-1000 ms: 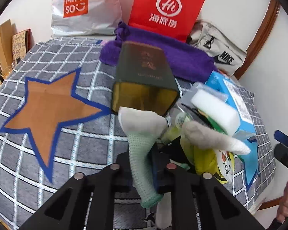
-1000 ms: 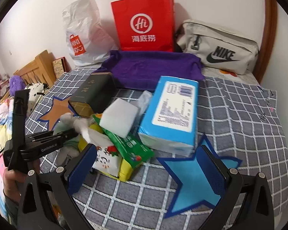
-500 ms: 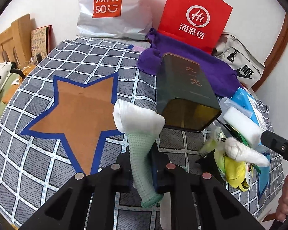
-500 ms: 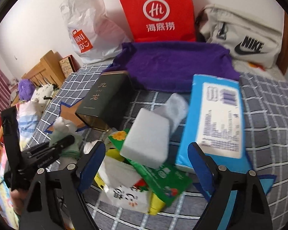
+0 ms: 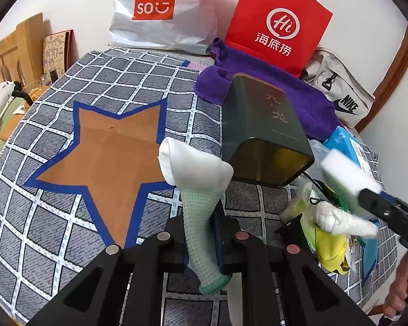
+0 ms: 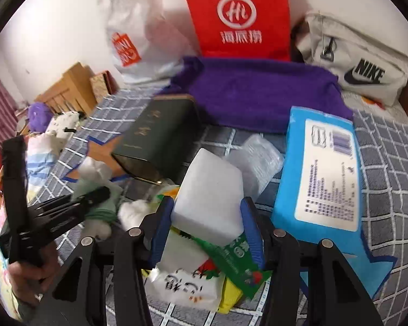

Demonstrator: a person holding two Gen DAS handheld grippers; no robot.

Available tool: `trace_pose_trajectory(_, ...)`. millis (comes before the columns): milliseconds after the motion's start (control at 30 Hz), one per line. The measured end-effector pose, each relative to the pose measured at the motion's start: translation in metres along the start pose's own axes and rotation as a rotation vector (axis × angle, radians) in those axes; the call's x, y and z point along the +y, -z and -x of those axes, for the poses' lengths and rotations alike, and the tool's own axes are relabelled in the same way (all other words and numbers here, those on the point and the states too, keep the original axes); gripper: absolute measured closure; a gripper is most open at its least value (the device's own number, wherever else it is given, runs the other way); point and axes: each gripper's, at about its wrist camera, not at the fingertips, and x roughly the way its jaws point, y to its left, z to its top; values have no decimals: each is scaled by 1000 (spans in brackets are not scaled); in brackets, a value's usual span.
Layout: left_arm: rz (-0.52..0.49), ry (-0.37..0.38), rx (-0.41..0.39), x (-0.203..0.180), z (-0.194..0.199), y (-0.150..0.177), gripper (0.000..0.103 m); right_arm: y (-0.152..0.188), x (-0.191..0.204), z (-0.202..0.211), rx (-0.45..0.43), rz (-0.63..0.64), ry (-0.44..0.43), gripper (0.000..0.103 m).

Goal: Organize soft objects
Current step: 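Grasp the white-green glove with the left tool while the right tool grasps the white sponge, then carry the glove and sponge onto the purple towel with both tools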

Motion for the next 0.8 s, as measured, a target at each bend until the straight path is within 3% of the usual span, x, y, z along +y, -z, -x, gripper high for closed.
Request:
trace_pose_trajectory(200, -25, -22, -26, -11, 16, 4, 89, 15, -10, 46, -55, 14, -43, 53)
trace_pose_trajectory(467, -27, -45, -26, -20, 28, 9, 89, 71, -38, 92, -42, 89, 23, 53)
trace_pose_trajectory(667, -32, -77, -6, -26, 26, 12, 89, 103, -61, 70, 25, 70, 99, 50)
trace_pose_trajectory(800, -44, -91, -6, -29, 29, 13, 89, 114, -69, 49, 58, 65, 63, 45)
